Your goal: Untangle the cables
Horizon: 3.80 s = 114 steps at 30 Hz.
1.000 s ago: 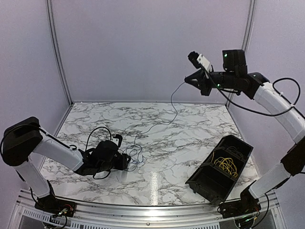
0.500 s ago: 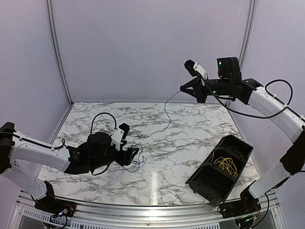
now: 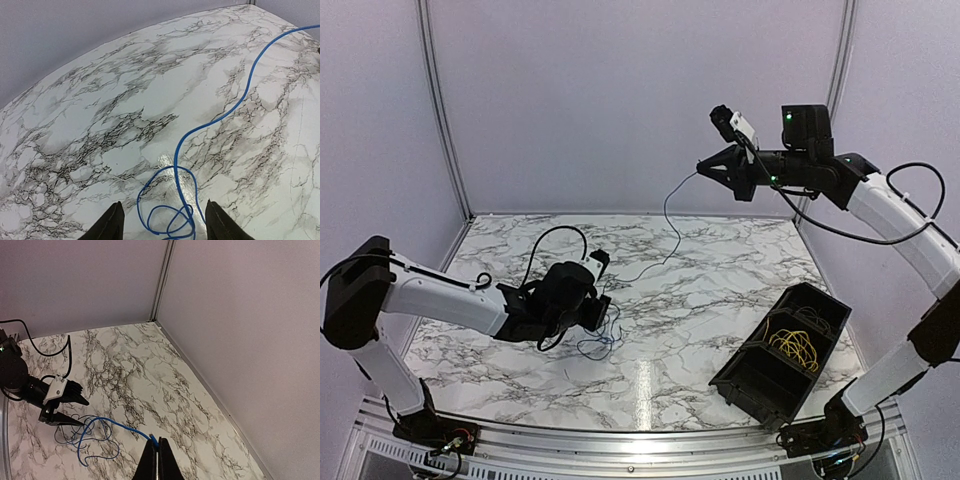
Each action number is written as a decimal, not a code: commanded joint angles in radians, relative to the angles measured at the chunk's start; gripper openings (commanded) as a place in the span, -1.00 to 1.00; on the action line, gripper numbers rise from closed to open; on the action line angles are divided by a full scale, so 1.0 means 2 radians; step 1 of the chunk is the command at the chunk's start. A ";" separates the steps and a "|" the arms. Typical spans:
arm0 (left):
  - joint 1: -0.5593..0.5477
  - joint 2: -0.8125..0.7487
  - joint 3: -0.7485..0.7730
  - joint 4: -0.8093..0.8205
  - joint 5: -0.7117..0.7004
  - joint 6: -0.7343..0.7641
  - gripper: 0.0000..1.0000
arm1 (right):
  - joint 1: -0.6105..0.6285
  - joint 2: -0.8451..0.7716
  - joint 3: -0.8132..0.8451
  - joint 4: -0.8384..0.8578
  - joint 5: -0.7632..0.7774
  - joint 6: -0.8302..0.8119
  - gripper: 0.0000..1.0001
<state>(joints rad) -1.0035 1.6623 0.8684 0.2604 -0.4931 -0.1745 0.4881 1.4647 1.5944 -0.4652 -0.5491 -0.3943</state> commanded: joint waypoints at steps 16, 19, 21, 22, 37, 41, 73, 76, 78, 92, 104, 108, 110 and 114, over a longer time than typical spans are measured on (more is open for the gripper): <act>0.042 -0.191 0.072 -0.002 0.103 0.075 -1.00 | 0.005 -0.020 -0.066 0.038 0.029 -0.008 -1.00; 0.041 -0.232 0.084 -0.003 0.129 0.056 -1.00 | 0.005 -0.018 -0.083 0.048 0.026 -0.006 -1.00; 0.041 -0.243 0.080 -0.003 0.122 0.049 -1.00 | 0.005 -0.016 -0.087 0.050 0.027 -0.006 -1.00; 0.041 -0.245 0.076 -0.003 0.120 0.047 -1.00 | 0.005 -0.016 -0.089 0.050 0.028 -0.008 -1.00; 0.007 -0.114 0.084 0.067 0.184 -0.008 -1.00 | -0.012 -0.072 -0.128 -0.074 0.097 -0.108 -1.00; -0.015 -0.063 0.114 0.084 0.204 0.000 -1.00 | -0.014 -0.136 -0.176 -0.150 0.091 -0.181 -1.00; -0.112 0.205 0.287 0.191 0.355 -0.077 -1.00 | -0.049 -0.331 -0.283 -0.410 0.131 -0.340 0.00; -0.114 0.214 0.287 0.193 0.367 -0.073 -1.00 | -0.052 -0.310 -0.226 -0.397 0.106 -0.320 0.02; -0.115 0.223 0.290 0.193 0.384 -0.068 -1.00 | -0.060 -0.294 -0.195 -0.375 0.092 -0.297 0.06; -0.134 0.313 0.351 0.171 0.379 -0.019 -1.00 | -0.169 -0.209 -0.240 0.022 0.016 0.038 0.28; -0.162 0.395 0.471 0.096 0.410 0.016 -1.00 | -0.203 -0.196 -0.316 0.094 -0.046 0.045 0.29; -0.162 0.365 0.441 0.085 0.387 0.030 -0.63 | -0.205 -0.197 -0.326 0.095 -0.062 0.037 0.29; -0.162 0.337 0.416 0.084 0.374 0.042 -0.47 | -0.204 -0.195 -0.327 0.095 -0.071 0.035 0.29; -0.158 0.261 0.325 0.081 0.315 0.070 -0.17 | -0.204 -0.195 -0.325 0.088 -0.087 0.027 0.29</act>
<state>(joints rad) -1.3273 2.3528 1.6379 0.4538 0.2497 -0.1062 0.0864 1.0863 0.9379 -0.3038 -0.6666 -0.3202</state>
